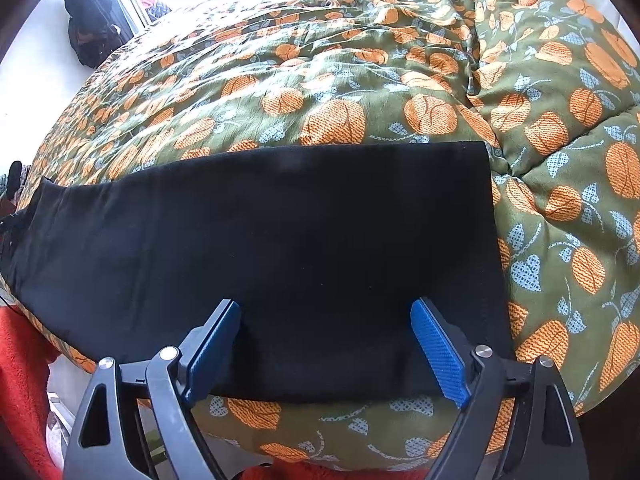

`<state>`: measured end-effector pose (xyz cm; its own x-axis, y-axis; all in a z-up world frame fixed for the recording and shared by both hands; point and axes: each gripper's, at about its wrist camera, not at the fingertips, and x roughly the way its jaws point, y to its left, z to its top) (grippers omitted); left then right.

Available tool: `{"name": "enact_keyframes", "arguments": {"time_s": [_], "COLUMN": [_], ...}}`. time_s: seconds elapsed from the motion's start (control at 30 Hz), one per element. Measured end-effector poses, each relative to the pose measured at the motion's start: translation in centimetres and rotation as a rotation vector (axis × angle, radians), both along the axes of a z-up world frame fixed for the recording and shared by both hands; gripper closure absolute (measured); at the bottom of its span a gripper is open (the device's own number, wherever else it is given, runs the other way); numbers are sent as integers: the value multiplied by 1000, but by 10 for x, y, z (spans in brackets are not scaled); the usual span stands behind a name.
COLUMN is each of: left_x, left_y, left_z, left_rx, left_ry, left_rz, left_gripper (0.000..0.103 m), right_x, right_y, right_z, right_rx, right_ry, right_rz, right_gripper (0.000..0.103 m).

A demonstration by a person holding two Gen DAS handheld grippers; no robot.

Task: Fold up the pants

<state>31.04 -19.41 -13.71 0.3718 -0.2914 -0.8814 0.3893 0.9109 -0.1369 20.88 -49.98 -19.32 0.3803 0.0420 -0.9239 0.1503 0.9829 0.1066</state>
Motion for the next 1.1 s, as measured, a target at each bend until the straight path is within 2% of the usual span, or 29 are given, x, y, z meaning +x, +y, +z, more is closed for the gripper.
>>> {"name": "enact_keyframes", "arguments": {"time_s": [0.07, 0.2, 0.33, 0.43, 0.53, 0.6, 0.8, 0.87, 0.97, 1.03, 1.1], "left_x": [9, 36, 40, 20, -17, -34, -60, -64, -67, -67, -68], "left_y": [-34, -72, -87, -84, -88, -89, -91, -92, -92, -93, -92], "left_z": [-9, -23, -46, -61, -62, -61, -61, -63, -66, -67, -68], "left_rx": [38, 61, 175, 184, 213, 210, 184, 181, 180, 178, 171], "left_ry": [-1, 0, -8, 25, -30, -36, -38, -44, -56, -57, -58], "left_rz": [-39, -31, -34, -36, -103, -122, -82, -75, -74, -76, -75], "left_gripper": [12, 12, 12, 12, 12, 11, 11, 11, 10, 10, 9], "right_x": [0, -1, 0, -1, -2, -3, -4, -10, -35, -61, -85], "right_y": [1, 0, 1, 0, -2, -3, -5, -10, -33, -55, -78], "right_z": [0, 0, 0, 0, 1, 1, 3, 9, 33, 48, 55], "right_rx": [-6, -2, -4, 1, 11, 20, 36, 62, 116, 196, 315], "right_ry": [1, -4, -2, -5, -14, -18, -32, -79, -246, -357, -409], "right_rz": [3, 3, 6, 7, 3, -1, -15, -43, -166, -287, -401], "right_gripper": [15, 15, 15, 15, 15, 15, 15, 18, 21, 21, 21]}}
